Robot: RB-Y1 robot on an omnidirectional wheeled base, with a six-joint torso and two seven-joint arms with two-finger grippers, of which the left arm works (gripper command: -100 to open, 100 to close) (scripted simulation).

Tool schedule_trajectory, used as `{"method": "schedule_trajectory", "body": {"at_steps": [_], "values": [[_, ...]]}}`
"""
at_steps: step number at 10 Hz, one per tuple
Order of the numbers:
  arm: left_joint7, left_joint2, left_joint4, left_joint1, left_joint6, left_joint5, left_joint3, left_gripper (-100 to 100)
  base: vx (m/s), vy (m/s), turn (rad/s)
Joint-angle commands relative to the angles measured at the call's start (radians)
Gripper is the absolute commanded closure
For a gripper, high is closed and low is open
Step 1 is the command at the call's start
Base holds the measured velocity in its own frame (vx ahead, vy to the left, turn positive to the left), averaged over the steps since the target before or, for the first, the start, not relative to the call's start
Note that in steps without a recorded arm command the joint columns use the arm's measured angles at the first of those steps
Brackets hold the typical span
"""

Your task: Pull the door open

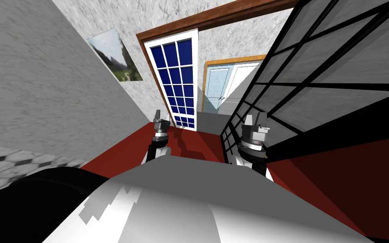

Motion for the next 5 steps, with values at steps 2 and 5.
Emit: {"method": "schedule_trajectory", "body": {"at_steps": [2, 5], "values": [[-0.048, 0.009, 0.047, -0.011, -0.014, -0.013, 0.013, -100, 0.089, 0.002, -0.056], [-0.109, 0.019, 0.108, -0.026, -0.033, -0.029, 0.030, -100, 0.110, -0.017, -0.046]]}}
